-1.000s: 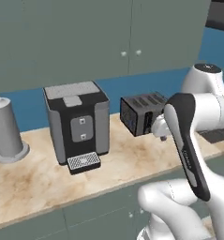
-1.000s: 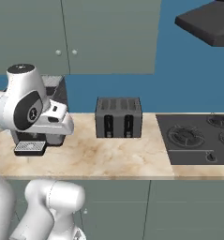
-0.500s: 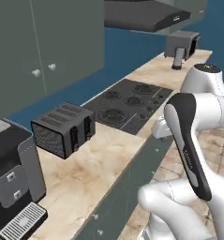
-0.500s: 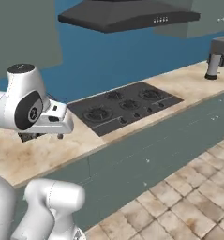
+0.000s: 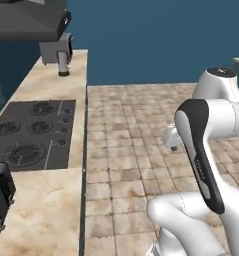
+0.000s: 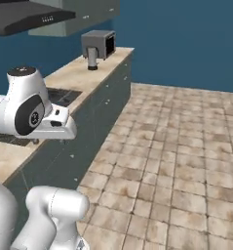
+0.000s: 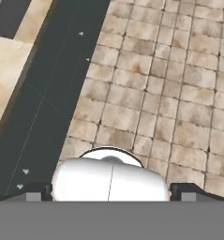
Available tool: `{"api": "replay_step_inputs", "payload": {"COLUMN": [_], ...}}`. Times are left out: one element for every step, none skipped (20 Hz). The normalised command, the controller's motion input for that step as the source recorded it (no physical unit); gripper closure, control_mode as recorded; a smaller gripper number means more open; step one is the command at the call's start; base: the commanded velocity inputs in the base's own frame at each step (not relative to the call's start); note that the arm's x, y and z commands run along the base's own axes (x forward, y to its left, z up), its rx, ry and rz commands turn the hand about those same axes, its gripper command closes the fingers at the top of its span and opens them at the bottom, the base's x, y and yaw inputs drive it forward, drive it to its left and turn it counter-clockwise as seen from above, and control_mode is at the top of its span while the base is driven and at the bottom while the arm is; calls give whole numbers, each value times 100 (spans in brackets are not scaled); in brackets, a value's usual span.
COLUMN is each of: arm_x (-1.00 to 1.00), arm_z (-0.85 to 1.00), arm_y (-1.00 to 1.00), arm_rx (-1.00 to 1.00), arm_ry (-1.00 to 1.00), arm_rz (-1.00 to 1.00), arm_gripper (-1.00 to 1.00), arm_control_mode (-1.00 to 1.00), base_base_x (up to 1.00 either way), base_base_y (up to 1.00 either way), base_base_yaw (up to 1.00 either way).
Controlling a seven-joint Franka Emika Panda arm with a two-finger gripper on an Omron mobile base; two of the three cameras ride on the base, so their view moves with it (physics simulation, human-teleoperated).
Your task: Navigate to the stand mixer.
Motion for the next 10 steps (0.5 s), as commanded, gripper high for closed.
{"api": "replay_step_inputs", "payload": {"arm_x": [0, 0, 0, 0, 0, 0, 0, 0, 0, 0], "arm_z": [0, 0, 0, 0, 0, 0, 0, 0, 0, 0], "arm_y": [0, 0, 0, 0, 0, 0, 0, 0, 0, 0], "arm_rx": [0, 0, 0, 0, 0, 0, 0, 0, 0, 0], "arm_ry": [0, 0, 0, 0, 0, 0, 0, 0, 0, 0], "arm_rz": [0, 0, 0, 0, 0, 0, 0, 0, 0, 0], "arm_gripper": [-100, -100, -100, -100, -100, -100, -100, -100, -100, -100], "arm_control_mode": [100, 100, 100, 100, 100, 100, 100, 100, 100, 100], "base_base_x": [0, 19, 31, 40, 55, 63, 66, 66, 66, 67], "base_base_y": [-38, -45, -48, -45, -40, -41, -37, -36, -32, -30], "base_base_yaw": [-81, -73, -69, -66, -60, -56, -48, -43, -42, -43]}}
